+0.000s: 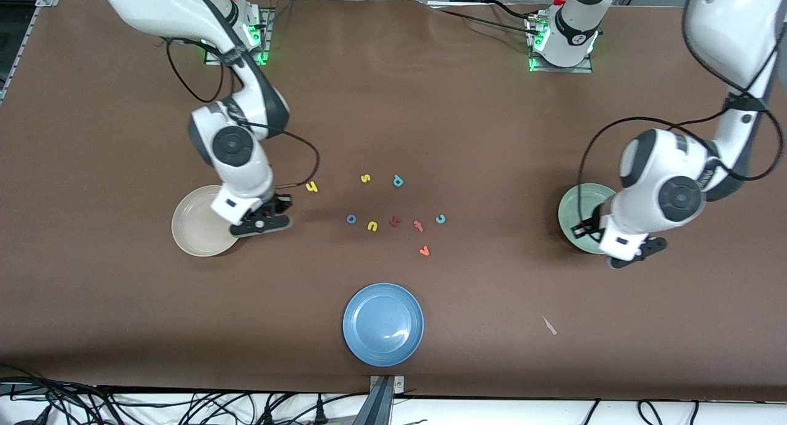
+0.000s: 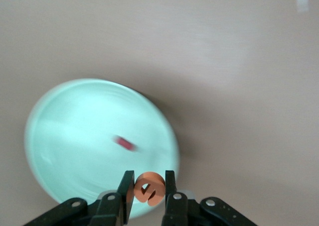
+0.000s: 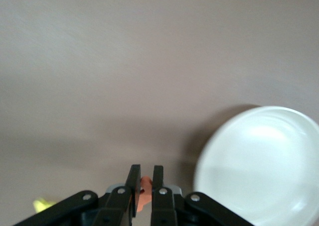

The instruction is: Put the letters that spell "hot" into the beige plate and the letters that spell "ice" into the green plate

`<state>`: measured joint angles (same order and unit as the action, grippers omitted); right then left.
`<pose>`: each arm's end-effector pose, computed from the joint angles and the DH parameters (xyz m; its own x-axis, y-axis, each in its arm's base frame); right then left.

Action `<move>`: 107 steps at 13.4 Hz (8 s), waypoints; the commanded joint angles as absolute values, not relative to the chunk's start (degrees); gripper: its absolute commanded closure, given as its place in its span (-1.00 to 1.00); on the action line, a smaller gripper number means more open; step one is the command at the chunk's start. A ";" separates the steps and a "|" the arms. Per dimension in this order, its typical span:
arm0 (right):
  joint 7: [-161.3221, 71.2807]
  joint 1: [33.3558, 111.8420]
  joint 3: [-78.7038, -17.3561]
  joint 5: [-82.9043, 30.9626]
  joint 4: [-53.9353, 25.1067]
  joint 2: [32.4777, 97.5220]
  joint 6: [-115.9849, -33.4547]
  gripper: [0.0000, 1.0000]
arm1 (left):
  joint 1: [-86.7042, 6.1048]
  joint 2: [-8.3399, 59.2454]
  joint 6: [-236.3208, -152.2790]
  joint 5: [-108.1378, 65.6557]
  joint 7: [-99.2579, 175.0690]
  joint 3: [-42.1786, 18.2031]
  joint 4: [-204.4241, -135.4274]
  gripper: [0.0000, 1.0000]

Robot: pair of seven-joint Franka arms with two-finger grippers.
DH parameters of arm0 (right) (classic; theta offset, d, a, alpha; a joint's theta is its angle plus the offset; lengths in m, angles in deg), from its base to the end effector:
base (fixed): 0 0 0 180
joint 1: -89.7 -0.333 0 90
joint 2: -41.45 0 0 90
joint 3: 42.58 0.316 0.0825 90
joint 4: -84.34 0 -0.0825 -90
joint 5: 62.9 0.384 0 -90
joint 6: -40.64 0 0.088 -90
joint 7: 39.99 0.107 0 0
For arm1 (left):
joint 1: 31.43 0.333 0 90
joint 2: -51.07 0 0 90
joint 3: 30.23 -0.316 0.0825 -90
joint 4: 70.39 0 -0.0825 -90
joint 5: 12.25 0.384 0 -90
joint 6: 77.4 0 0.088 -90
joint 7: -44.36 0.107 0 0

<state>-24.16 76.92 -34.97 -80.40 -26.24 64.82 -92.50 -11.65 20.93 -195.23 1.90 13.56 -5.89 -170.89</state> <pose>0.5862 0.2081 0.2774 0.9604 0.2776 0.0234 0.2700 -0.9483 0.1667 0.6407 -0.0159 0.2784 0.9246 0.3502 -0.1496 0.3427 -0.9365 -0.0739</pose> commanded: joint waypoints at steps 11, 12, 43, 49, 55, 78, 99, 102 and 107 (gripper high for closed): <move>-41.92 83.72 -39.94 -80.13 -40.20 58.32 -99.72 -0.28 | -6.99 17.94 -194.56 2.96 16.81 -1.59 -167.95 -1.00; -41.05 83.72 -39.86 -80.13 -40.11 58.32 -99.72 -0.36 | -8.21 17.68 -194.56 3.04 10.93 -0.09 -167.08 -1.00; -17.40 76.69 -24.83 -85.76 -42.66 69.84 -117.83 -0.62 | -46.63 1.24 -207.65 1.37 -40.02 -8.43 -156.61 -0.16; -17.93 76.69 -25.09 -85.93 -42.75 70.19 -117.83 0.51 | -46.54 0.89 -207.65 1.64 -39.84 -8.52 -156.17 0.36; -23.26 77.21 -27.19 -85.93 -42.66 67.82 -117.39 0.82 | -43.74 2.64 -206.78 1.99 -38.96 -8.34 -155.21 1.00; -57.57 90.93 -31.86 -76.62 -38.00 63.77 -106.49 0.17 | -7.87 17.15 -187.44 -0.38 22.30 -7.55 -167.69 -1.00; -16.43 63.07 -32.82 -69.93 -13.22 82.40 -106.67 -0.43 | -8.31 27.16 -162.66 -1.08 39.87 -1.57 -139.21 -1.00; -16.35 63.07 -32.91 -72.56 -13.21 83.19 -106.93 -0.36 | -8.31 29.18 -162.30 -4.42 39.08 -0.26 -139.12 -1.00; -16.26 62.98 -33.00 -73.01 -13.30 84.42 -108.24 -0.31 | -8.49 30.07 -162.30 -4.43 39.08 1.42 -139.21 -1.00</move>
